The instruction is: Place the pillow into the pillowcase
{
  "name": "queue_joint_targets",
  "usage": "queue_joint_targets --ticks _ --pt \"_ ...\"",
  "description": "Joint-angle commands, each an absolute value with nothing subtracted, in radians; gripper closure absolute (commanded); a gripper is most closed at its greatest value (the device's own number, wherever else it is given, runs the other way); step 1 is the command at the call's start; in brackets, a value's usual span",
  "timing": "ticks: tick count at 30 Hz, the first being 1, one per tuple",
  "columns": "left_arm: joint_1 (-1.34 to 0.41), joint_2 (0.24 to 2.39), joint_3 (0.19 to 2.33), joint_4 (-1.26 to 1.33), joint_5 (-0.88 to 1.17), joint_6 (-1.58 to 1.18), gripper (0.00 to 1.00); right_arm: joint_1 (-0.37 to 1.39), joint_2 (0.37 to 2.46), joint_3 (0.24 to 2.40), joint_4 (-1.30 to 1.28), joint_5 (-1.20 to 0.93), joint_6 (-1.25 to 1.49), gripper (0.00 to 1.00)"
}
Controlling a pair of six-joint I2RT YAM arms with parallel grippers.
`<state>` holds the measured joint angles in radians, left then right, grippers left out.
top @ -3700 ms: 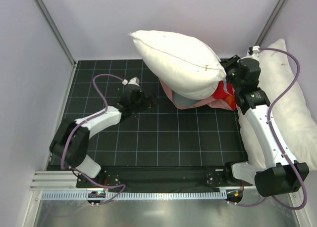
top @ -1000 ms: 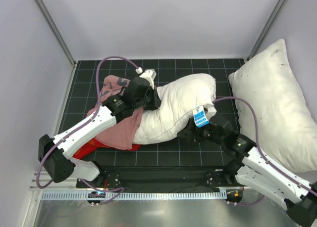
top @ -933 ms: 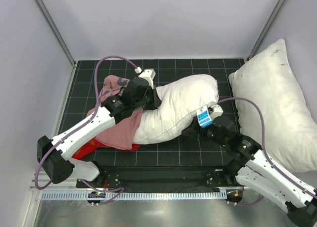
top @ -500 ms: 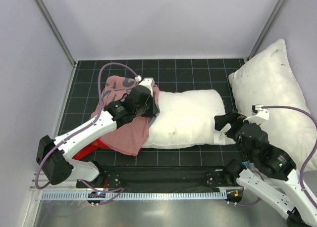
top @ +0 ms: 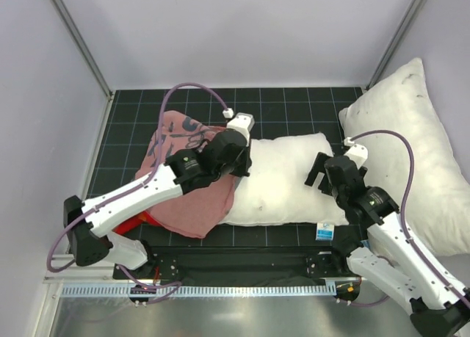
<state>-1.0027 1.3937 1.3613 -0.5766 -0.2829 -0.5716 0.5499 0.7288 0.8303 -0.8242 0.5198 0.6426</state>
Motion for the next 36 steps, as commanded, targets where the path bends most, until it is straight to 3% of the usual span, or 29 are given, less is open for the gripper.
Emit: queue_joint_targets --ticks 1,8,10,11,14,15,18,24,32,36 --pt "-1.081 1.482 1.456 -0.6 -0.365 -0.558 0.98 0.378 0.683 0.751 -0.697 0.267 0.601 0.0" --pt "-1.164 1.67 1.635 -0.636 -0.388 -0.543 0.98 0.264 0.66 0.612 -0.569 -0.036 0.627 0.0" --pt "-1.164 1.684 1.673 -0.679 -0.428 -0.535 0.92 0.264 0.658 0.575 -0.519 -0.084 0.632 0.0" --pt "-1.166 1.68 1.696 -0.73 -0.448 -0.534 0.87 0.265 0.657 0.569 -0.508 -0.118 0.635 0.0" --pt "-1.167 1.637 1.724 -0.867 -0.552 -0.552 0.59 0.265 0.643 0.563 -0.489 -0.124 0.634 0.0" --pt "-1.173 1.623 1.729 -0.903 -0.58 -0.557 0.42 0.265 0.64 0.566 -0.495 -0.121 0.63 0.0" --pt "-1.218 1.579 1.726 -1.071 -0.692 -0.604 0.25 0.264 0.634 0.578 -0.502 -0.112 0.624 0.0" --pt "-1.357 1.516 1.6 -1.242 -0.821 -0.79 0.22 0.265 0.635 0.595 -0.508 -0.107 0.623 0.0" --pt "-1.408 1.506 1.415 -1.177 -0.766 -0.83 0.22 0.264 0.627 0.62 -0.529 -0.087 0.623 0.0" --pt "-1.382 1.505 1.358 -1.106 -0.749 -0.796 0.29 0.264 0.621 0.618 -0.531 -0.086 0.623 0.0"
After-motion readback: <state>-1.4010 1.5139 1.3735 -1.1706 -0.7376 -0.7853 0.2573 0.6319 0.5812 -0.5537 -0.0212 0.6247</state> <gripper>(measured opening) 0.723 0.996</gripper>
